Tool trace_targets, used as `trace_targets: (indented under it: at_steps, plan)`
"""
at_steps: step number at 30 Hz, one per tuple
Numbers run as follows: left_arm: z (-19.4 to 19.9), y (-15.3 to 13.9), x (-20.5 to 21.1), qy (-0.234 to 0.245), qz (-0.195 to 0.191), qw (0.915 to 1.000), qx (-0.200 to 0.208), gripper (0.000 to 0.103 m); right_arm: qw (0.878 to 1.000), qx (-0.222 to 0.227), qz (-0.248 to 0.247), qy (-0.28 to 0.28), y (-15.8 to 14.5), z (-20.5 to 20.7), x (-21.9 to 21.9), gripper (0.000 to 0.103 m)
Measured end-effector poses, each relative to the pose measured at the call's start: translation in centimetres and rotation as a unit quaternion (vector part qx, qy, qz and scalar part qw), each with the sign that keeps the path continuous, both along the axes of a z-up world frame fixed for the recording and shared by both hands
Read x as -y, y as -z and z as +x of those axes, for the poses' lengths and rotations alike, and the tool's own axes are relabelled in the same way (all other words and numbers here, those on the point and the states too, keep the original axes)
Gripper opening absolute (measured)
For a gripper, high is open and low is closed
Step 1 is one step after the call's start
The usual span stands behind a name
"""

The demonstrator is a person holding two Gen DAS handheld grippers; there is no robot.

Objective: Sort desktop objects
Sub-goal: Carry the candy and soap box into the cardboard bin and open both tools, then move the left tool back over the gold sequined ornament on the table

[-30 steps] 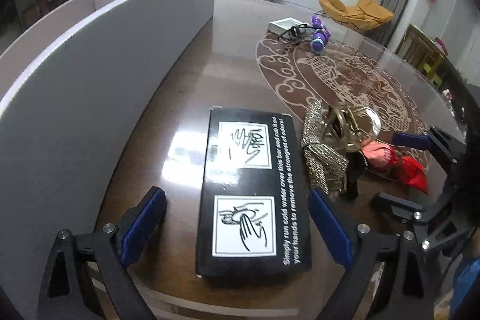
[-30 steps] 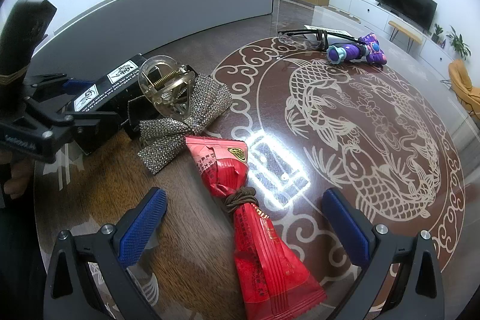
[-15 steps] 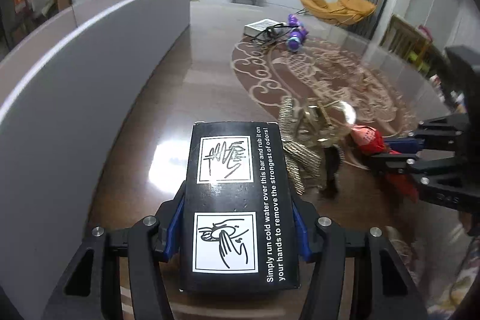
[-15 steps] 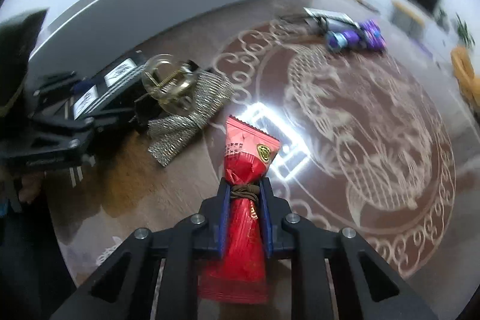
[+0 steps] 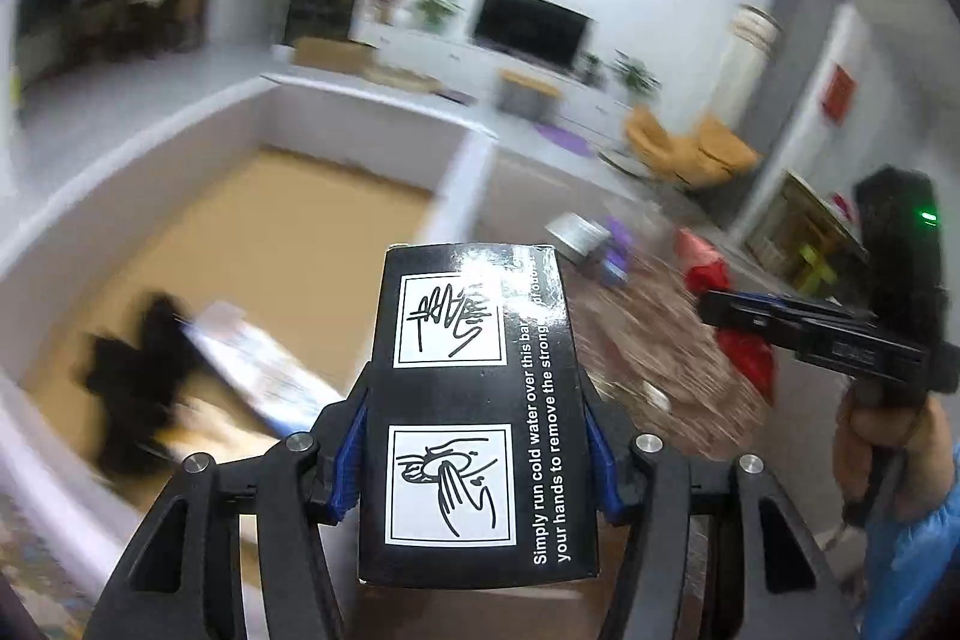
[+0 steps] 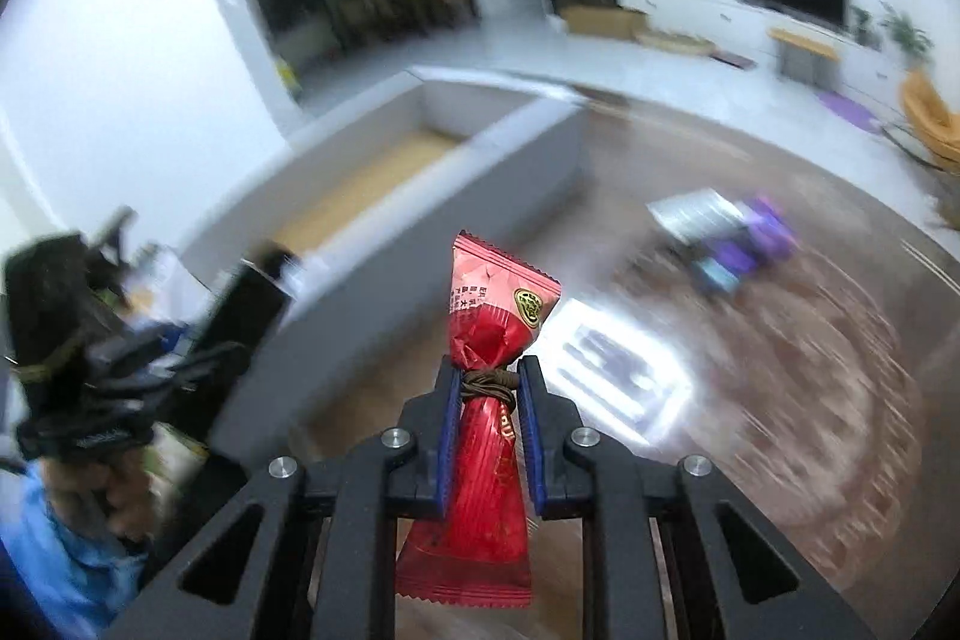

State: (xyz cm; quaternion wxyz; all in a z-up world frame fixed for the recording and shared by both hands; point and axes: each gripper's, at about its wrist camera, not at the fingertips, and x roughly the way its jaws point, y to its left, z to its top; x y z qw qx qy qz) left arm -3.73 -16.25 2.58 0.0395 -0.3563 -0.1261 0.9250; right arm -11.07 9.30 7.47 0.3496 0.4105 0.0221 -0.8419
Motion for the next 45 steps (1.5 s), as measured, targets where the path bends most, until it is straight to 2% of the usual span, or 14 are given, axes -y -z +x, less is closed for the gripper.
trace_targets:
  at_steps: [5,10,12,14,15,19,22,25,28,31,34,37,41,45]
  plan:
    - [-1.8,0.0,8.0,-0.083,-0.027,0.9955,0.036,0.057,0.996,0.002,-0.073,-0.058,-2.1,-0.5,10.3,0.019]
    - [-3.8,3.5,12.2,-0.116,-0.044,0.9867,0.105,0.058,0.995,-0.011,-0.04,-0.089,-0.2,-1.7,21.0,0.02]
    - [-4.3,5.2,13.0,-0.129,-0.044,0.9801,0.145,0.058,0.997,-0.012,-0.01,-0.077,1.8,-2.7,23.3,0.029]
    - [-4.4,5.7,12.3,-0.12,-0.073,0.98,0.14,0.06,0.997,0.016,0.028,-0.065,4.2,-4.0,25.0,0.065]
    - [-4.3,5.8,11.8,-0.114,-0.085,0.98,0.139,0.064,0.997,0.023,0.033,-0.06,4.9,-4.5,24.7,0.07]
    - [-3.5,5.0,10.4,-0.131,-0.115,0.9795,0.101,0.091,0.999,0.03,-0.015,-0.035,5.4,-4.9,20.9,0.079]
    - [-2.5,4.1,9.7,-0.135,-0.095,0.9839,0.067,0.091,0.999,-0.012,-0.049,-0.011,4.4,-4.0,15.6,0.094]
    - [-1.2,2.5,7.5,-0.109,-0.069,0.9913,0.025,0.091,0.997,-0.055,-0.056,0.027,4.0,-1.8,9.1,0.102]
    - [-0.5,1.2,2.7,-0.045,-0.052,0.9976,-0.004,0.092,0.994,-0.068,-0.022,0.079,5.2,-0.5,2.3,0.102]
    - [-0.3,0.4,-2.3,0.029,-0.05,0.9982,-0.014,0.095,0.989,-0.046,0.012,0.14,8.1,-0.2,-4.3,0.102]
    - [-0.8,2.2,-7.6,0.101,-0.061,0.993,0.01,0.097,0.979,-0.008,0.062,0.193,11.2,0.3,-9.9,0.102]
    - [-2.0,5.5,-11.6,0.138,-0.089,0.9846,0.061,0.097,0.969,0.009,0.105,0.225,13.2,1.6,-14.1,0.102]
    - [-4.1,10.8,-15.3,0.165,-0.125,0.97,0.128,0.096,0.962,0.009,0.148,0.23,14.4,2.9,-15.5,0.103]
    - [-4.9,13.2,-17.4,0.174,-0.147,0.9625,0.147,0.097,0.962,0.004,0.148,0.229,14.6,3.2,-16.3,0.103]
